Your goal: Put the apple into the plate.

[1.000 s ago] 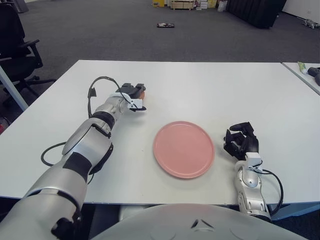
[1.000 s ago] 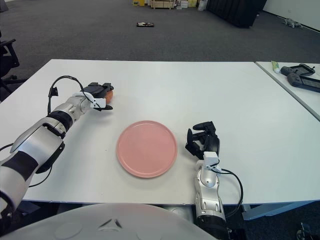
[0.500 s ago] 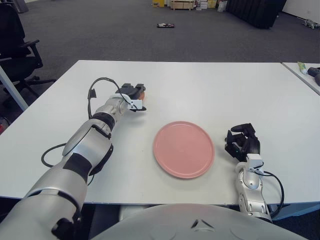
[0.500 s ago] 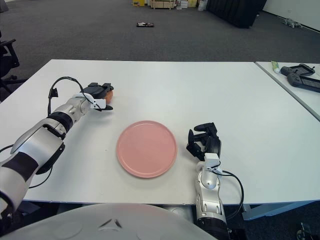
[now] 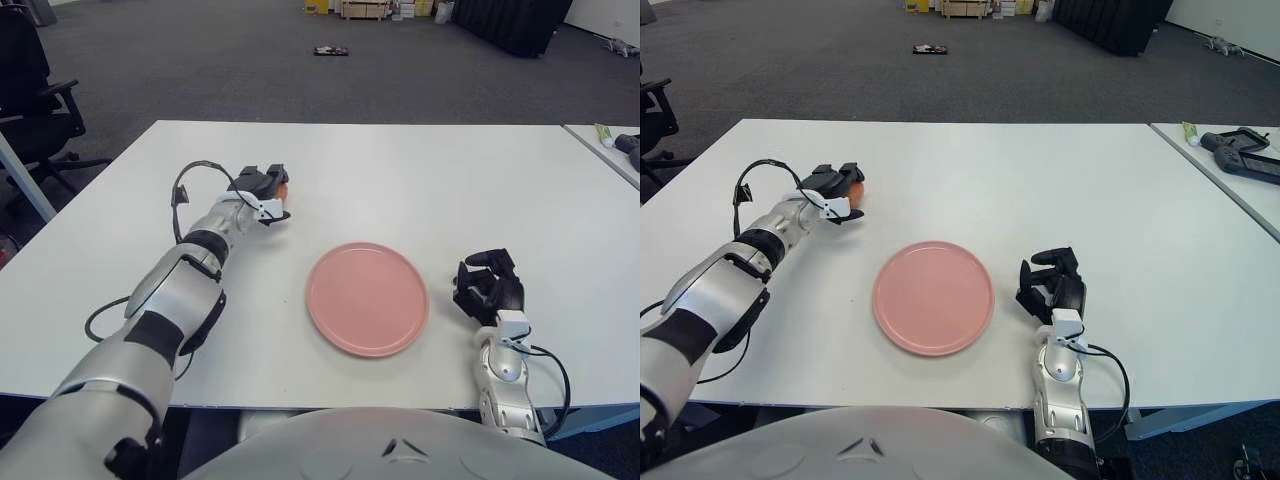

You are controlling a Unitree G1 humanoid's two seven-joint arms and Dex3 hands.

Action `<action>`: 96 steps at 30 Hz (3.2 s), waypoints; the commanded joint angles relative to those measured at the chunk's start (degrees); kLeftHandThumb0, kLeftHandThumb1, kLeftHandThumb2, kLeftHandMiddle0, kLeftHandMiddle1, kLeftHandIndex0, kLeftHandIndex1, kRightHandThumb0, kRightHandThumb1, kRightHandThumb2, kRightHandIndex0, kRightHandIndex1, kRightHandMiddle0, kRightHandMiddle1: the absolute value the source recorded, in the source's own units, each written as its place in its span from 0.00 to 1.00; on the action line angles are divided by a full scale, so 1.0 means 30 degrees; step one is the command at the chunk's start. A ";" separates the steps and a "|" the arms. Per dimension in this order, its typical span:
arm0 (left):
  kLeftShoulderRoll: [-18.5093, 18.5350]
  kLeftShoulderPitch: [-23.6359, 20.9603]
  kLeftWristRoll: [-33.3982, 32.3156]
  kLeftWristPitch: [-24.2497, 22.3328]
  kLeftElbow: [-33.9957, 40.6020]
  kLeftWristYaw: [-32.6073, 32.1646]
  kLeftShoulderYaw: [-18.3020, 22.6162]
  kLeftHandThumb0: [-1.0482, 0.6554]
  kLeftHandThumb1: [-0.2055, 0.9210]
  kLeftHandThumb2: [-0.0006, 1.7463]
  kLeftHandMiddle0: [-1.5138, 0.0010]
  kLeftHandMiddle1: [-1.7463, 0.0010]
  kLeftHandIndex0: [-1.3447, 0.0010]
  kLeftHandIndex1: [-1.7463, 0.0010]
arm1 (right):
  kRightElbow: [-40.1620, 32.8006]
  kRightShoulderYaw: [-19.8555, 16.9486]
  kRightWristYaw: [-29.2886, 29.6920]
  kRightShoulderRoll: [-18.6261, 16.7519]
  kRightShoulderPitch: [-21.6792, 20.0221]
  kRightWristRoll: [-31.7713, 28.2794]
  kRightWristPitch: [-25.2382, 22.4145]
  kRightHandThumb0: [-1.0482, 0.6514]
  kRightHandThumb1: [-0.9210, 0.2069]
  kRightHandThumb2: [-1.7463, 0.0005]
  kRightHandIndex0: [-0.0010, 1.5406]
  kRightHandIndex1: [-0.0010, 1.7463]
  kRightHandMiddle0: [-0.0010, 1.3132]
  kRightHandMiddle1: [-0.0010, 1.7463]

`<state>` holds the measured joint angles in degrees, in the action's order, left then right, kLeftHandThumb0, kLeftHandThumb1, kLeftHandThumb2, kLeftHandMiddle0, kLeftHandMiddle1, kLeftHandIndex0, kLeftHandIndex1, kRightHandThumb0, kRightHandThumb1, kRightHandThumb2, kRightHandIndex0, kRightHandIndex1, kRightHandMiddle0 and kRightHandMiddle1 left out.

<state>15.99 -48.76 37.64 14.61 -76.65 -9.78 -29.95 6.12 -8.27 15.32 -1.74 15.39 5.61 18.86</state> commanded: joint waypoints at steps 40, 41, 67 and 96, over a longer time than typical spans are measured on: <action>-0.0510 0.2003 -0.0355 -0.1803 -0.0852 -0.1099 0.1014 0.62 0.31 0.84 0.47 0.10 0.61 0.00 | -0.0828 -0.0386 0.0367 -0.0351 0.0247 -0.0145 0.0032 0.39 0.21 0.51 0.38 0.86 0.26 1.00; -0.0520 0.2005 -0.0381 -0.1758 -0.0838 -0.1132 0.1058 0.62 0.31 0.84 0.47 0.10 0.61 0.00 | -0.0918 -0.0385 0.0394 -0.0394 0.0265 -0.0126 -0.0018 0.39 0.21 0.51 0.38 0.86 0.26 1.00; -0.0713 0.1370 -0.2187 -0.1814 -0.0690 0.0761 0.3058 0.62 0.29 0.86 0.46 0.09 0.60 0.00 | -0.1275 -0.0358 0.0453 -0.0465 0.0211 0.0033 -0.0647 0.39 0.22 0.51 0.39 0.86 0.26 1.00; 0.0164 0.0100 -0.7298 0.2297 0.1395 0.4237 0.7998 0.62 0.31 0.86 0.49 0.05 0.61 0.00 | -0.0542 -0.0278 0.0651 -0.0508 -0.0300 0.0036 -0.0060 0.39 0.22 0.50 0.39 0.90 0.27 1.00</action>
<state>15.47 -47.59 16.94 18.23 -74.41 2.28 -6.98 3.98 -9.11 17.45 -3.29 15.70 6.00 17.50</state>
